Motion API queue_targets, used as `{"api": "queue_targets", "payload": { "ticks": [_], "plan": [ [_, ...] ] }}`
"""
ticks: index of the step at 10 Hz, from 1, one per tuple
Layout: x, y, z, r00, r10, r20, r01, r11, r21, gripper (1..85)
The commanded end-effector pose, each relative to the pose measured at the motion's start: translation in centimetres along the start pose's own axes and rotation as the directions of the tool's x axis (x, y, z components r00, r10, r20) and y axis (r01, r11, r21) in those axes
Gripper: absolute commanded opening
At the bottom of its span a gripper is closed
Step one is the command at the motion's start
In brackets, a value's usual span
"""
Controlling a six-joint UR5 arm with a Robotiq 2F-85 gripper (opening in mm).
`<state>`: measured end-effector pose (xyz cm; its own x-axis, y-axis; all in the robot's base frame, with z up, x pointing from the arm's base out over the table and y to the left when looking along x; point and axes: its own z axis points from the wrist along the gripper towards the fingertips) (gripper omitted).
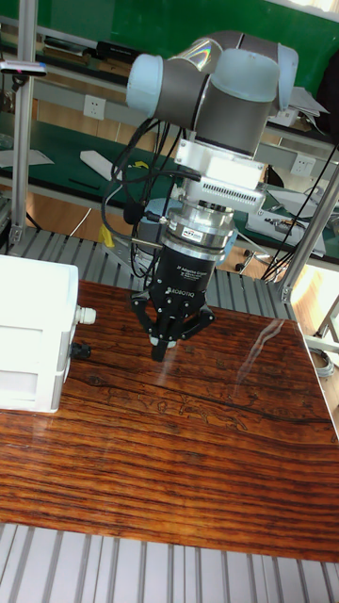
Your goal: Grasp the handle and open the drawer
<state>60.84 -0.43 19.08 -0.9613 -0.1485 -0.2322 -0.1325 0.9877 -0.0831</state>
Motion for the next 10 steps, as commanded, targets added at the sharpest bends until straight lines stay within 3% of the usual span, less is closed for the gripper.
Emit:
{"api": "queue_targets", "payload": {
  "ticks": [1, 2, 3, 4, 5, 6, 7, 9, 10],
  "plan": [
    [1.8, -0.3, -0.2, 0.984, -0.166, -0.071, 0.166, 0.986, -0.001, 2.0],
    [2.7, 0.2, -0.5, 0.972, -0.215, -0.097, 0.213, 0.977, -0.026, 2.3],
    [3.0, 1.5, -0.8, 0.967, -0.235, -0.097, 0.228, 0.971, -0.074, 4.0],
    [2.7, 1.7, -0.9, 0.946, -0.317, -0.070, 0.311, 0.947, -0.080, 13.0],
    [3.0, 1.2, -1.4, 0.901, -0.427, -0.074, 0.422, 0.903, -0.078, 17.7],
    [3.5, 0.0, -2.0, 0.825, -0.558, -0.089, 0.555, 0.830, -0.059, 18.3],
    [3.9, -0.5, -2.2, 0.759, -0.643, -0.100, 0.640, 0.765, -0.067, 18.3],
    [4.3, -1.9, -2.2, 0.599, -0.791, -0.127, 0.791, 0.609, -0.066, 20.0],
    [5.1, -2.8, -1.8, 0.545, -0.827, -0.136, 0.826, 0.558, -0.082, 23.3]
  ]
}}
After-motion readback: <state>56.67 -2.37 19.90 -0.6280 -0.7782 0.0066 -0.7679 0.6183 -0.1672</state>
